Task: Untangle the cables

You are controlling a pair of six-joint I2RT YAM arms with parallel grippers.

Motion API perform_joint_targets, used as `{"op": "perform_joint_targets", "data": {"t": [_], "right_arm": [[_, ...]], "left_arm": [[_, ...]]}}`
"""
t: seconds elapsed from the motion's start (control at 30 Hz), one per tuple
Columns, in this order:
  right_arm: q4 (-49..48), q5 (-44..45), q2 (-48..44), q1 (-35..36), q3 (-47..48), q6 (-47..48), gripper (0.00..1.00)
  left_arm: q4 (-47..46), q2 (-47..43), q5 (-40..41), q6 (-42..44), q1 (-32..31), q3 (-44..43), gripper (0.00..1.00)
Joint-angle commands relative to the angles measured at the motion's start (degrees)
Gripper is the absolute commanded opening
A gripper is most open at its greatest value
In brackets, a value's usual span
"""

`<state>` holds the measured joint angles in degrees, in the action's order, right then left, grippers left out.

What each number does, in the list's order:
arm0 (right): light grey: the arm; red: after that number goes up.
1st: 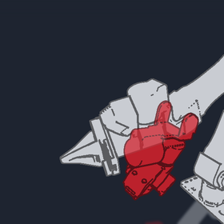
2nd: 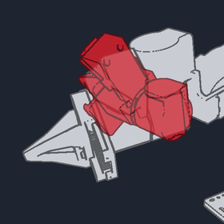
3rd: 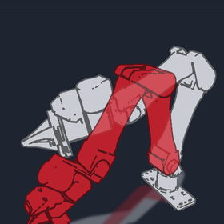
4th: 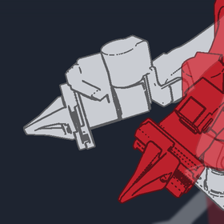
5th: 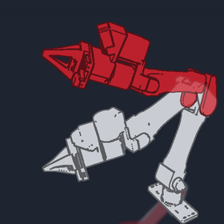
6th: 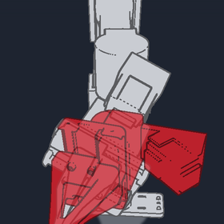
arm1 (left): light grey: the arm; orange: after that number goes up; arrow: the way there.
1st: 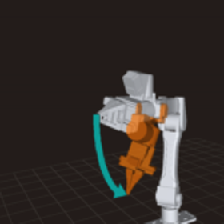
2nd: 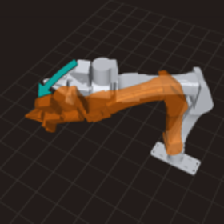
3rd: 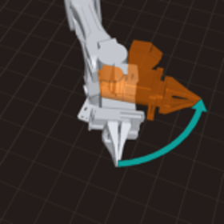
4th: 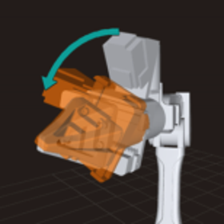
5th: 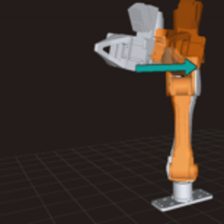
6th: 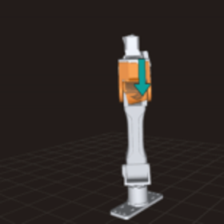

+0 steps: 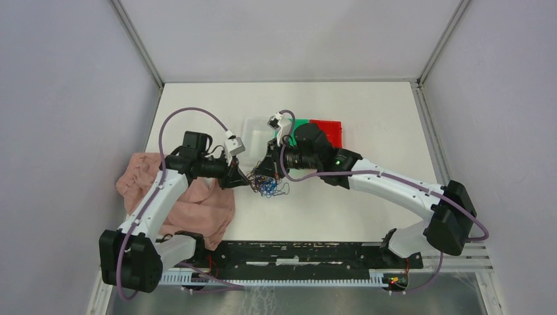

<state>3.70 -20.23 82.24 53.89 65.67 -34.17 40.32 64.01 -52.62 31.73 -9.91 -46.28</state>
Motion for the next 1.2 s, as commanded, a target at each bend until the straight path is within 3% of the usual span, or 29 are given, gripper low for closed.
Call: {"op": "perform_joint_targets", "data": {"t": [0.0,0.1,0.57,1.17], "right_arm": [[-3.58,-1.95,-0.96,0.29,2.33,-0.88,0.0],[-1.55,-0.49,-2.73,0.24,2.56,0.59,0.0],[6.97,5.81,-12.55,-2.2,4.28,6.35,0.0],[11.37,9.27,-21.5,-8.38,14.64,7.48,0.0]], "left_arm": [[-1.68,-1.03,-2.25,1.59,-0.48,-0.1,0.12],[-3.05,-2.29,0.2,1.66,-0.48,1.25,0.03],[-13.56,-3.74,23.38,3.56,-0.56,10.42,0.03],[-16.86,-6.45,31.38,7.21,-0.69,15.88,0.03]]}}
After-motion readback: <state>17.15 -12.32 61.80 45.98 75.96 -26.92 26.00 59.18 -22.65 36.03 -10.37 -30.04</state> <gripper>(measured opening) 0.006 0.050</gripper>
